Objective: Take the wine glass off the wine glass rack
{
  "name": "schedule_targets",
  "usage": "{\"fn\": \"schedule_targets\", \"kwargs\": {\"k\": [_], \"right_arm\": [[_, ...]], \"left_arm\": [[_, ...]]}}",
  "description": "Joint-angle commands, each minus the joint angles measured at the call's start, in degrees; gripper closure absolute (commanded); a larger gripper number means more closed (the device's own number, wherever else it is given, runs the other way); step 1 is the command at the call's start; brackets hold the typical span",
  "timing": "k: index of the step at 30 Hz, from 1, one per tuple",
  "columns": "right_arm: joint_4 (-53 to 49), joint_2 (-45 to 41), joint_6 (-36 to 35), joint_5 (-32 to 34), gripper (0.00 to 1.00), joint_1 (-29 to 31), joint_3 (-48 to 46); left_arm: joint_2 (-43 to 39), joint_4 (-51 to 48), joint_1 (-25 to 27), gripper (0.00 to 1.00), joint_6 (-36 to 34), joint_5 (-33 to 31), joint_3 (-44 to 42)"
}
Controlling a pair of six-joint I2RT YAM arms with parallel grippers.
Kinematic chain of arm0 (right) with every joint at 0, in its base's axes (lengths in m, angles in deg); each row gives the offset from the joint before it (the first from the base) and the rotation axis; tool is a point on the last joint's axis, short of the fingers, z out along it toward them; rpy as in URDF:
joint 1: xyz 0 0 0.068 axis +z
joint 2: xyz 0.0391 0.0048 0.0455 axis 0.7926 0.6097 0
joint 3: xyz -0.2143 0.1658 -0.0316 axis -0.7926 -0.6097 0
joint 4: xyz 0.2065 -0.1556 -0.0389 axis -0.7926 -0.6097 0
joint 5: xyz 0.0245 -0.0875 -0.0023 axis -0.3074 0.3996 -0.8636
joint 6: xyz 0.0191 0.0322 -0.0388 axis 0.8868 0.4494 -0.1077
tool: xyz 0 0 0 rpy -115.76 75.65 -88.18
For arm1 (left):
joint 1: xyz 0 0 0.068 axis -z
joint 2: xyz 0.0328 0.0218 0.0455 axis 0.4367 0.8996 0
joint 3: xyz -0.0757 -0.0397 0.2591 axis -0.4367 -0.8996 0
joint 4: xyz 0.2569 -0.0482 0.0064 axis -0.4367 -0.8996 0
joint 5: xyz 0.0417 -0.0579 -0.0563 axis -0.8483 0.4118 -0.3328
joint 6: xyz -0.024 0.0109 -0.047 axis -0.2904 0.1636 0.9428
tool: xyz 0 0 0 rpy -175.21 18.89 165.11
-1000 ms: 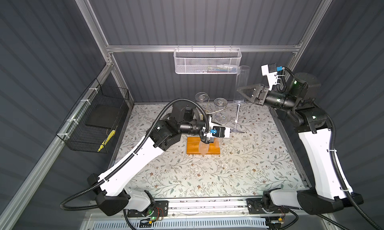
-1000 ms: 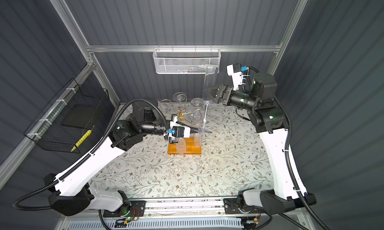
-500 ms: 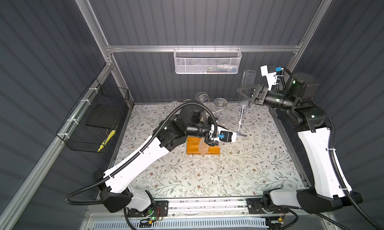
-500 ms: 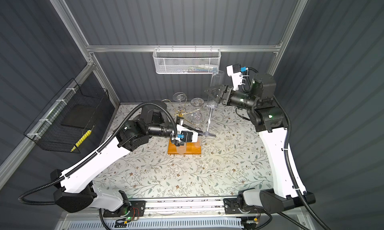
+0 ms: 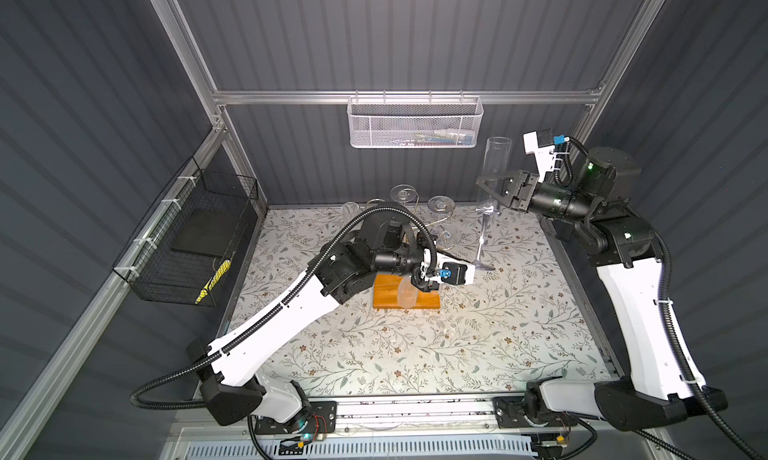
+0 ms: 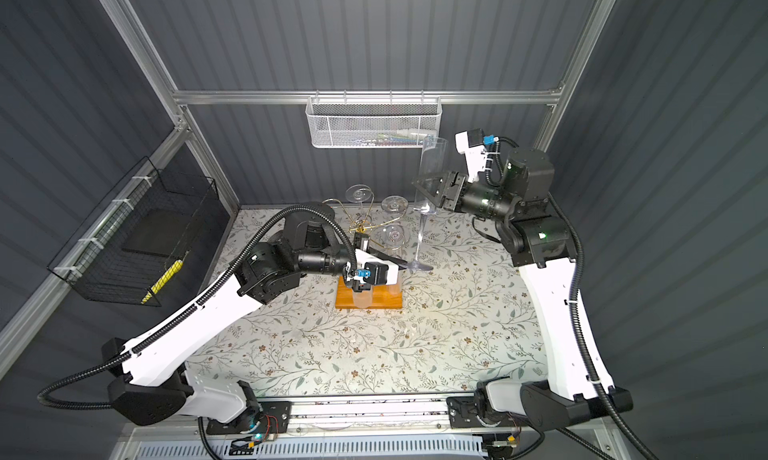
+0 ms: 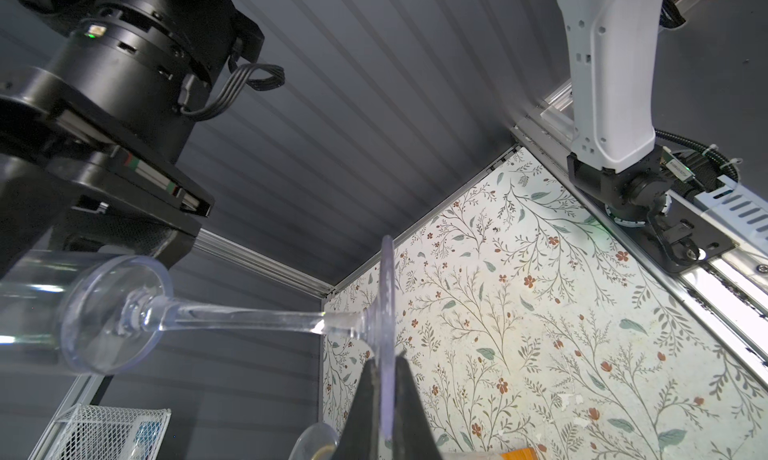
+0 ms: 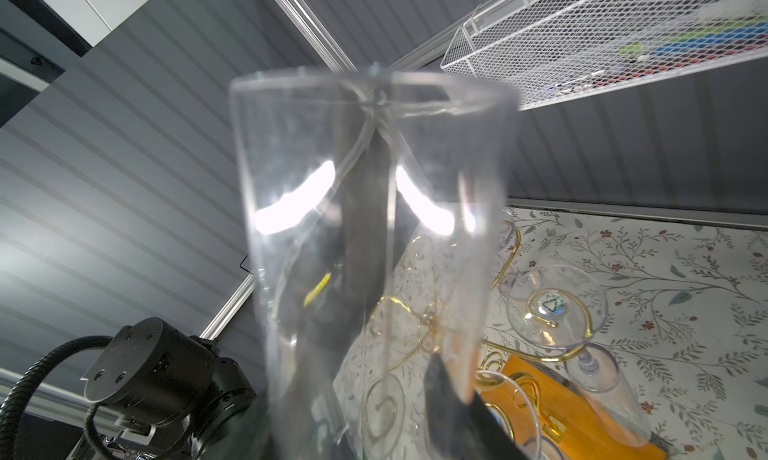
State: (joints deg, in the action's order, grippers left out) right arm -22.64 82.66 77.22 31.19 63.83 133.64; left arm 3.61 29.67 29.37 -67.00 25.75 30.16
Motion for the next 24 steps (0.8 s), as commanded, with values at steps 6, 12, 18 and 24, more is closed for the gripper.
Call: {"fn": "schedule_targets", "kwargs": {"k": [6, 12, 18, 24], "right_arm": [[1.8, -1.8, -1.2, -0.4, 0.57, -0.4, -0.6], [1.3, -2.4, -2.7, 0.2, 0.58, -1.2, -0.6], [-0.8, -3.7, -5.7, 1.6, 0.58, -2.8, -0.2], [-6.4, -6.8, -12.7, 10.4, 0.58, -4.8, -0.4]], "left_arm": [[-1.9, 2.2, 0.7, 0.93, -0.1, -0.7, -1.5], [-3.1, 5.7, 0.7, 0.57, 1.5, -1.4, -3.8], [-4.7, 9.5, 0.7, 0.31, 4.3, -2.7, -6.2], [-8.6, 15.7, 0.6, 0.18, 8.9, -4.8, -10.5]]}}
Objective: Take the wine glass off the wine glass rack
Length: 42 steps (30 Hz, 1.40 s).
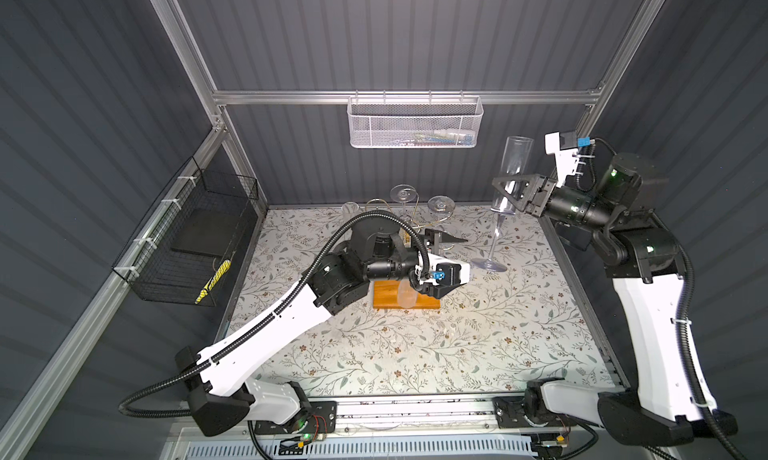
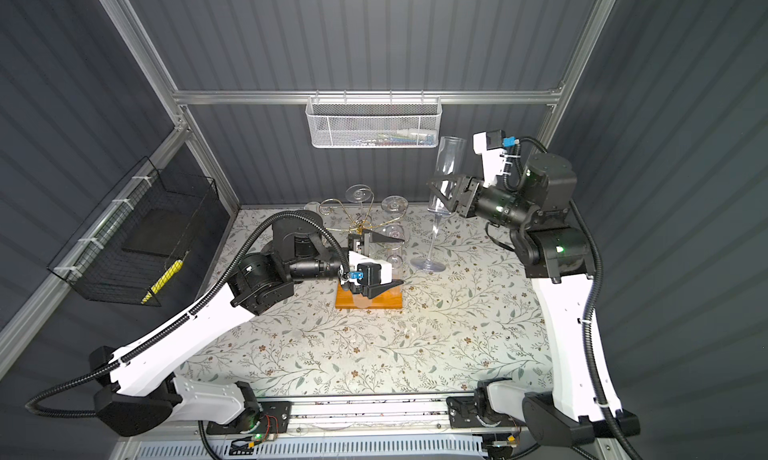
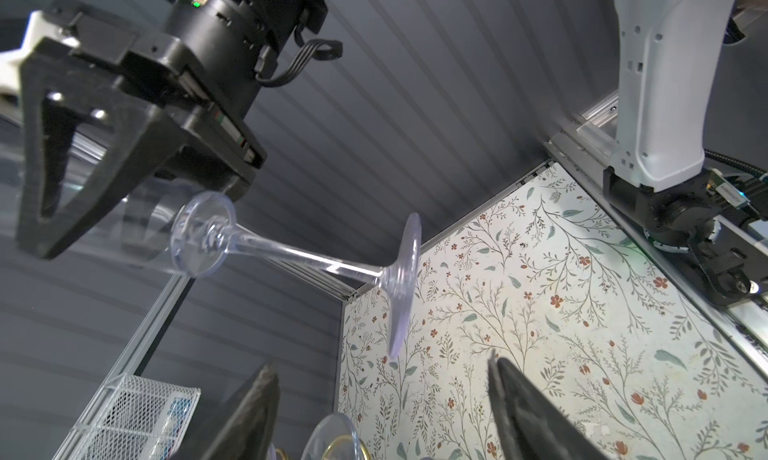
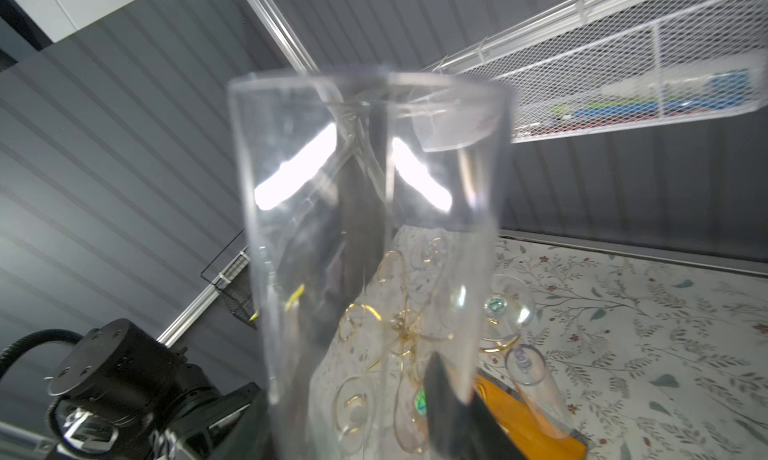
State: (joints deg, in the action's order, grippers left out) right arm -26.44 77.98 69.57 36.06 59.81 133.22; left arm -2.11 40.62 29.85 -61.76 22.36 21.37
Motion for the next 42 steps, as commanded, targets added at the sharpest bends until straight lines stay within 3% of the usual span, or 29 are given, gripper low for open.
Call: {"fn": "schedule_targets", "kwargs": {"k": [1, 5, 10, 24, 33, 42], "right_arm": [[-3.9, -2.7, -6.9, 8.2, 0.58, -0.8, -0.3], [-3.9, -5.6, -12.3, 16.6, 0.57, -1.0, -5.5], [5.3, -10.3, -14.4, 24.4, 0.57, -1.6, -18.0], [38.0, -11.7, -16.2, 34.4, 0.59, -2.0, -44.4], [59.3, -1.2, -15.4, 37.4, 0.61, -2.0, -53.6], [78.0, 12.3, -19.7, 38.6, 0.61, -1.3, -57.5]], "left_arm": [[-3.9, 5.5, 0.2, 0.18, 4.4, -1.9, -2.7], [-7.6, 6.3, 0.2, 0.18, 7.0, -3.9, -5.5], [-12.4, 7.5, 0.2, 0.18, 9.2, -7.7, -10.2], [-22.0, 7.8, 0.2, 0.18, 14.3, -15.2, -16.4], [-25.2, 10.1, 0.2, 0.18, 17.7, -18.6, -21.1], [-24.0, 9.7, 0.2, 0.17, 18.5, -21.1, -21.2]]}}
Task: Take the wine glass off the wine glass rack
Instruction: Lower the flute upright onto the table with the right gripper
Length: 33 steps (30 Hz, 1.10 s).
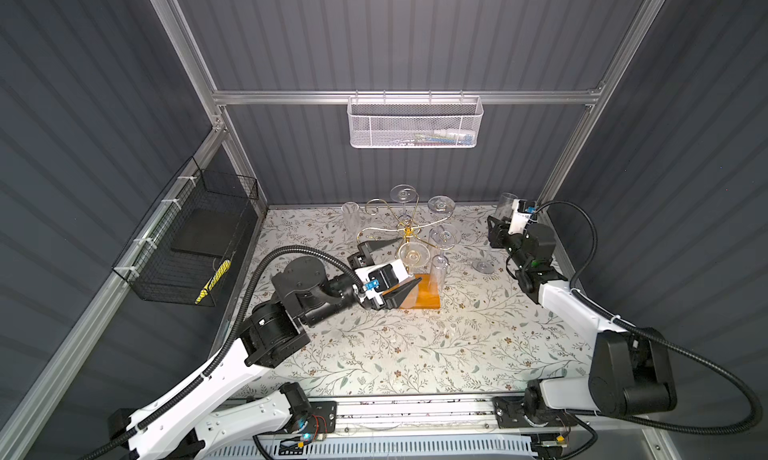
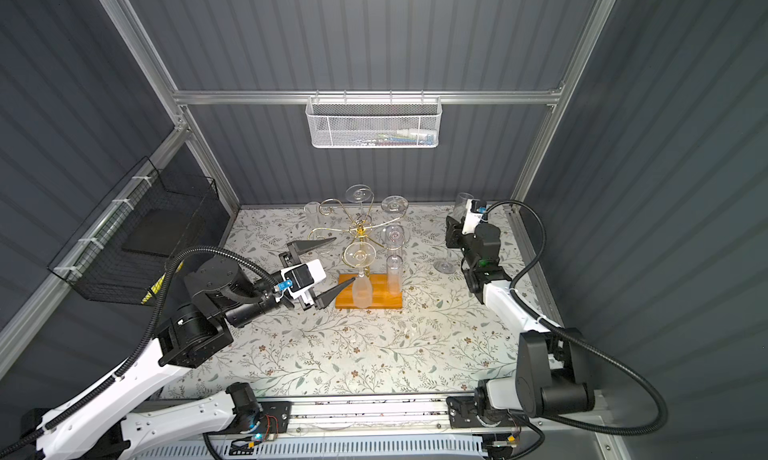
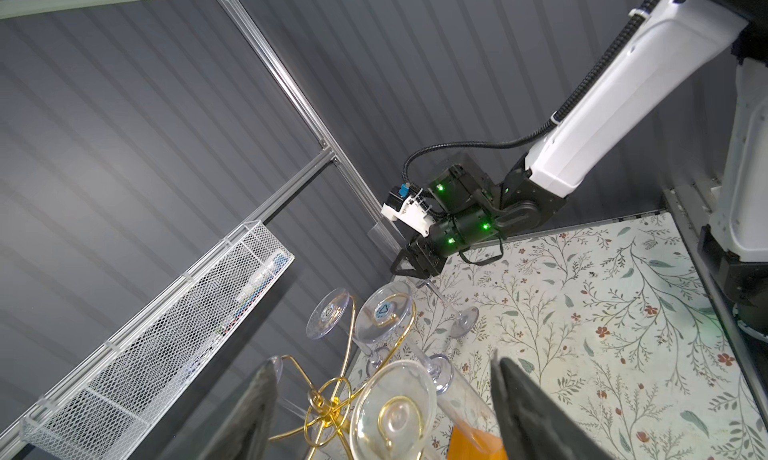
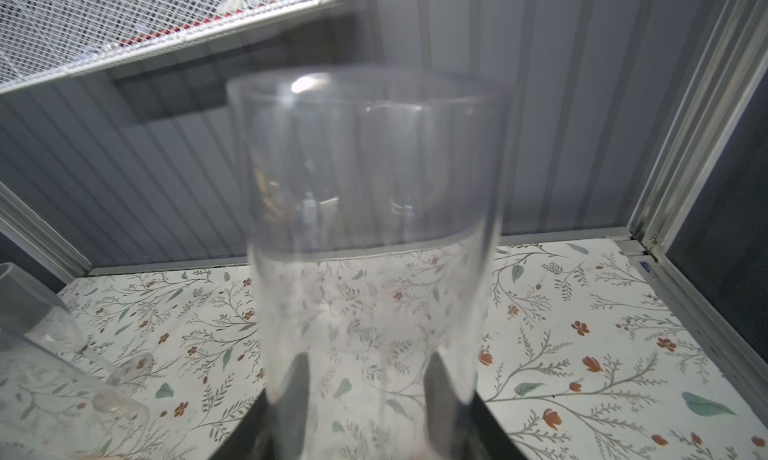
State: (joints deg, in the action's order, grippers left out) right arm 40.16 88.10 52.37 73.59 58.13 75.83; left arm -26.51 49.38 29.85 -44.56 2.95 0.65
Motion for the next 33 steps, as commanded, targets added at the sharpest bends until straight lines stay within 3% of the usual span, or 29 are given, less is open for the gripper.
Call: {"fn": "schedule_targets", "kwargs": {"k": [1, 13, 33], "right_arm": [[13.3, 3.7, -3.1, 1.2, 0.61, 0.7, -0.1], [36.1, 20.4, -9.5, 5.5, 0.61, 2.9, -0.3], [46.9, 32.6, -8.9, 9.0, 0.59, 3.3, 2.0]], "left_arm": [[0.8, 1.0, 0.2, 0.17, 1.4, -2.1, -0.4], [5.2, 0.6, 0.2, 0.17, 0.6, -3.8, 1.9], [7.4, -0.3, 0.2, 0.16, -0.3, -5.2, 2.6]]}}
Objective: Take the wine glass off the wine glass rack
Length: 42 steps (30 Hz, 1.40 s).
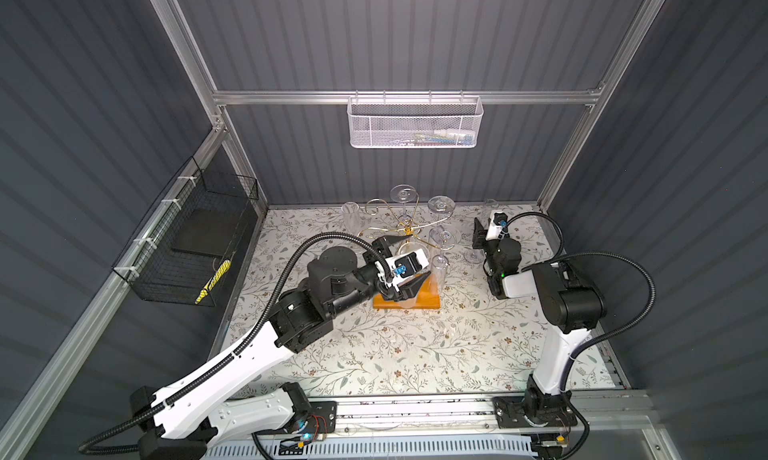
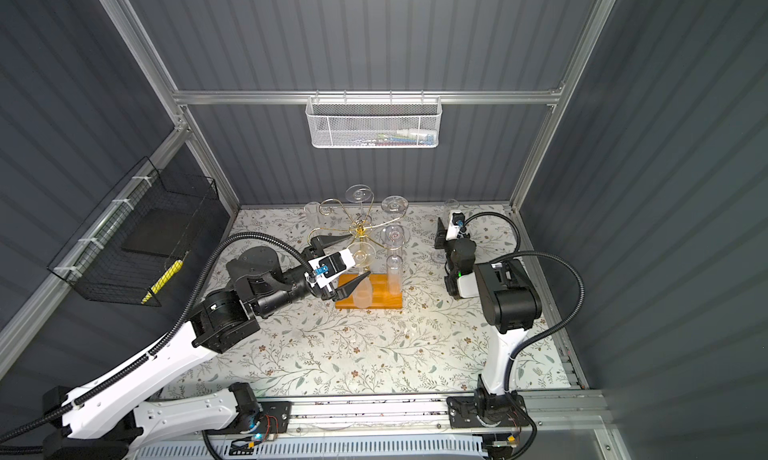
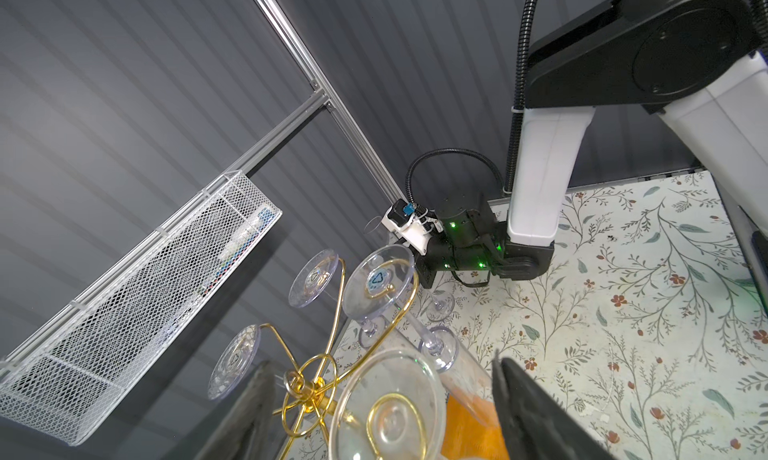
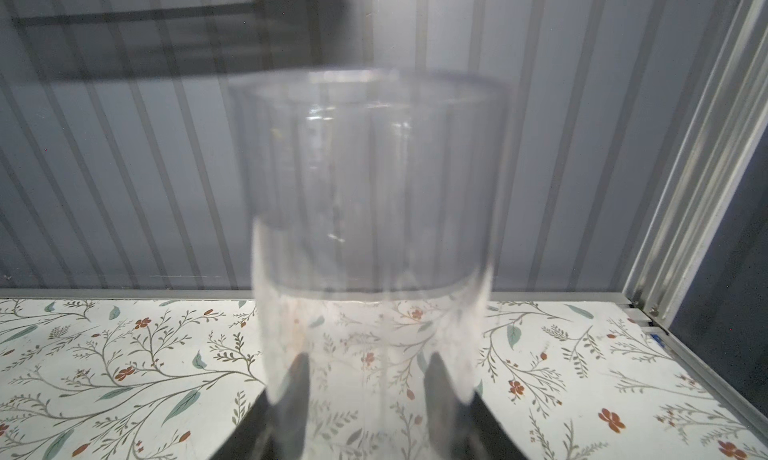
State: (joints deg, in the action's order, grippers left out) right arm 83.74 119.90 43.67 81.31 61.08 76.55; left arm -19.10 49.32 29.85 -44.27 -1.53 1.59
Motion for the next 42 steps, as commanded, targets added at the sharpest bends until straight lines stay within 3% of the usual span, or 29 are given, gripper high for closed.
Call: {"fn": "schedule_targets", "kwargs": {"k": [1, 14, 18, 19, 36, 42], "right_arm": [[3.4, 1.0, -0.1, 1.3, 0.59, 0.4, 1.2], [5.0, 2.1, 1.1, 2.7, 0.36, 0.4, 0.2], [5.2, 2.1, 1.0, 2.7, 0.13, 0.4, 0.0], [5.1, 2.0, 0.9, 2.9, 0.02, 0.4, 0.0], [8.5, -3.4, -0.7, 3.3, 0.01, 1.5, -5.5], [8.5, -7.7, -1.1, 5.3, 0.01, 2.9, -9.1]], "left_arm": [[-0.1, -0.2, 0.2, 0.16, -0.5, -0.8, 1.6], [-1.1, -1.0, 0.2, 0.16, -0.1, -0.7, 1.1], [-1.6, -1.0, 0.2, 0.16, 0.2, -0.7, 0.6], [-1.7, -1.1, 0.2, 0.16, 0.3, -0.5, 0.5], [-2.9, 1.4, 0.2, 0.15, 1.6, -0.4, -0.4], [-4.0, 3.7, 0.2, 0.10, 2.8, -0.9, -1.2]]}}
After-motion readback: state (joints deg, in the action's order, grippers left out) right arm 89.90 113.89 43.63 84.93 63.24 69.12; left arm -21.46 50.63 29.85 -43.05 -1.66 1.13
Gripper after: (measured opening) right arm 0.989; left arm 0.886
